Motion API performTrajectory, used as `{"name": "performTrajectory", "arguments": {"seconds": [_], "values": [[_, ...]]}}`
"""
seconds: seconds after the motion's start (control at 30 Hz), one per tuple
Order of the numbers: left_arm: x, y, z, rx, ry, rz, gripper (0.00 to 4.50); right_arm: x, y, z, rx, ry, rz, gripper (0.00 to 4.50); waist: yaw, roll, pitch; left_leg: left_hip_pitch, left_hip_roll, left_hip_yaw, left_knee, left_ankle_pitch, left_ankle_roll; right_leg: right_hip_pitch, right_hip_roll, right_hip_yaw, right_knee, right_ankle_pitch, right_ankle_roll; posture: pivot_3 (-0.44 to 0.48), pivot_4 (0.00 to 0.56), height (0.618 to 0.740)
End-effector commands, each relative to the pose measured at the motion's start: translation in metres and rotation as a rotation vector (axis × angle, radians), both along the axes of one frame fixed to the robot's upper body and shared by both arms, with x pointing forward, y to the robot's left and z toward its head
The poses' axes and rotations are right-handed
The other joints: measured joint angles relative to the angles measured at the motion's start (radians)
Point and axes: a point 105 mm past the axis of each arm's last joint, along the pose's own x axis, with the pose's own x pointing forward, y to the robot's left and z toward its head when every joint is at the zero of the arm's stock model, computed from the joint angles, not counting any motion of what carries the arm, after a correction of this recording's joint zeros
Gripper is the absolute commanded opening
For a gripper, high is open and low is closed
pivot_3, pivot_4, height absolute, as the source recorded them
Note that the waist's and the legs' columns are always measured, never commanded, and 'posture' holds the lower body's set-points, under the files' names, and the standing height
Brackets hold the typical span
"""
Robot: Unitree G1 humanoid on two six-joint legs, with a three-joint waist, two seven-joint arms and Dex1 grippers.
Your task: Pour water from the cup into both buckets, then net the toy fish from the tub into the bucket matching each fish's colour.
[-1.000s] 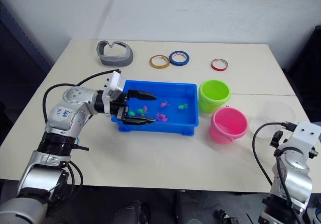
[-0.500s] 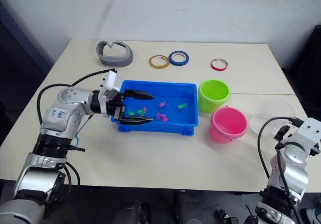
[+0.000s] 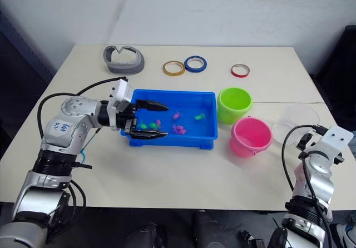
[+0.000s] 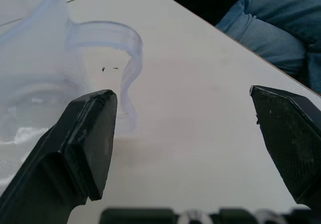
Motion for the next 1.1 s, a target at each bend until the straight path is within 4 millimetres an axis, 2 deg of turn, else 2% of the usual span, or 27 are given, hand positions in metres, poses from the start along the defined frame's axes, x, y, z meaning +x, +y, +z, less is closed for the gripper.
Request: {"name": "performTrajectory", "arguments": {"seconds": [0.03, 0.4, 0.5, 0.73, 1.1], "values": [[-0.004, 0.006, 0.011, -0.012, -0.043, 0.013, 4.50, 0.000, -0.007, 0.020, -0.014, -0.092, -0.013, 4.47, -0.004, 0.000, 0.000, 0.000, 0.000, 0.000, 0.000, 0.000, 0.000, 0.000, 0.000, 0.000, 0.000, 0.000, 0.000, 0.000, 0.150, 0.738], [-0.005, 0.008, 0.010, -0.014, -0.045, 0.030, 4.50, 0.014, -0.004, 0.025, 0.015, -0.152, 0.032, 4.47, -0.004, 0.001, 0.000, 0.000, 0.000, 0.000, 0.000, 0.000, 0.000, 0.000, 0.000, 0.000, 0.000, 0.000, 0.000, 0.000, 0.150, 0.738], [-0.005, 0.009, 0.010, -0.013, -0.046, 0.034, 4.50, 0.016, -0.005, 0.026, 0.004, -0.150, 0.032, 3.66, -0.003, 0.001, 0.000, 0.000, 0.000, 0.000, 0.000, 0.000, 0.000, 0.000, 0.000, 0.000, 0.000, 0.000, 0.000, 0.000, 0.150, 0.738], [-0.008, 0.010, 0.011, -0.014, -0.046, 0.040, 4.50, 0.018, -0.004, 0.028, -0.009, -0.156, 0.049, 0.07, -0.003, 0.001, 0.000, 0.000, 0.000, 0.000, 0.000, 0.000, 0.000, 0.000, 0.000, 0.000, 0.000, 0.000, 0.000, 0.000, 0.150, 0.738], [-0.008, 0.007, 0.012, -0.019, -0.042, 0.038, 4.50, 0.017, -0.001, 0.034, -0.018, -0.176, 0.068, 0.07, -0.003, 0.001, 0.000, 0.000, 0.000, 0.000, 0.000, 0.000, 0.000, 0.000, 0.000, 0.000, 0.000, 0.000, 0.000, 0.000, 0.150, 0.738]]}}
